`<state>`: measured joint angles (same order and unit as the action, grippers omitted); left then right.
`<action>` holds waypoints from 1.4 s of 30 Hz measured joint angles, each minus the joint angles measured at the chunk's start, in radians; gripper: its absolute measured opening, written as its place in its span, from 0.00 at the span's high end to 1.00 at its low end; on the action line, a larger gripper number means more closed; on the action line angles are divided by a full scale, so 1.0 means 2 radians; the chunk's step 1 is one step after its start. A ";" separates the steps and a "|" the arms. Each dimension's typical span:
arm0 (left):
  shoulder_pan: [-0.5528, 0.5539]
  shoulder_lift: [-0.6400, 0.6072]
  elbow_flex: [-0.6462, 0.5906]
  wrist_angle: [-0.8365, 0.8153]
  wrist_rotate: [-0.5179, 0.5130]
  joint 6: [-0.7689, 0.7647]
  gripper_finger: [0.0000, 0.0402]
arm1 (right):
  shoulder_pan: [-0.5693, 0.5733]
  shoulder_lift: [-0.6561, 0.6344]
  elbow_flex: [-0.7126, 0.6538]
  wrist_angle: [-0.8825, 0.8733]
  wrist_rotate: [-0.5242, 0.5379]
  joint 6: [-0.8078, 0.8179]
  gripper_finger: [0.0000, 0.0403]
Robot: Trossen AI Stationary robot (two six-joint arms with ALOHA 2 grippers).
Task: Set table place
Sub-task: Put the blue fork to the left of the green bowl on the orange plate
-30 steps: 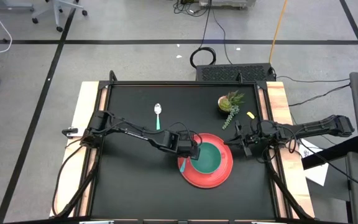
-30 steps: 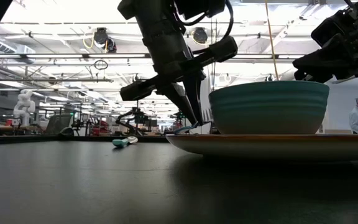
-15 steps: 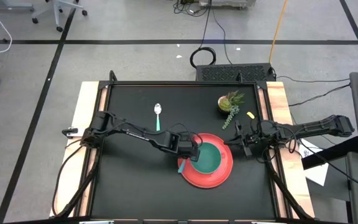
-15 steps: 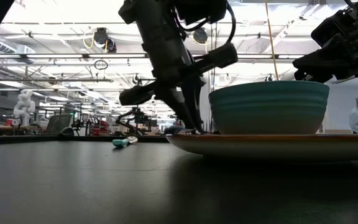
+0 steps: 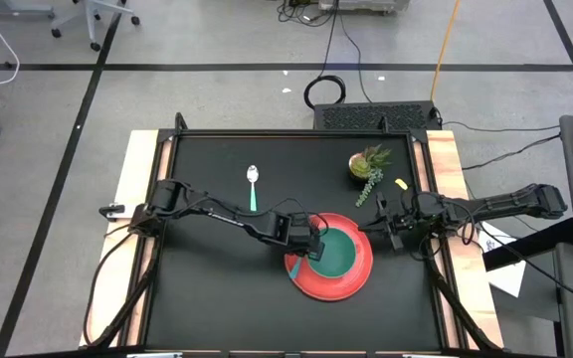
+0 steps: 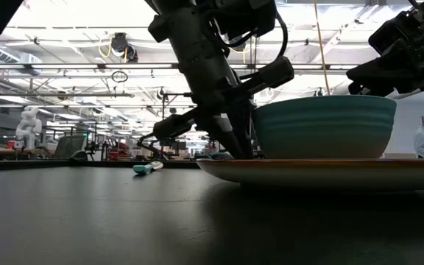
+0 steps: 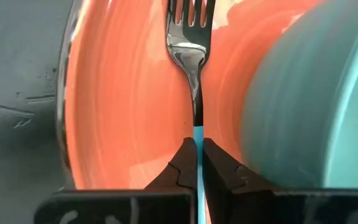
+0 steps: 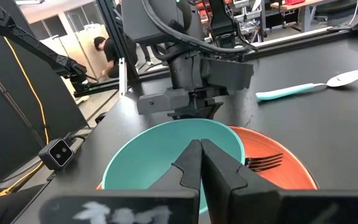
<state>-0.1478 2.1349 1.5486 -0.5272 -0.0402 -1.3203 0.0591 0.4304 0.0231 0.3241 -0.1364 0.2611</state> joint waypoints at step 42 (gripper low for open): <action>0.004 0.002 -0.001 0.002 -0.032 0.016 0.94 | 0.000 0.000 0.000 -0.001 0.000 0.006 1.00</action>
<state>-0.1390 2.1384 1.5467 -0.5240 -0.1051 -1.2877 0.0589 0.4302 0.0231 0.3225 -0.1365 0.2726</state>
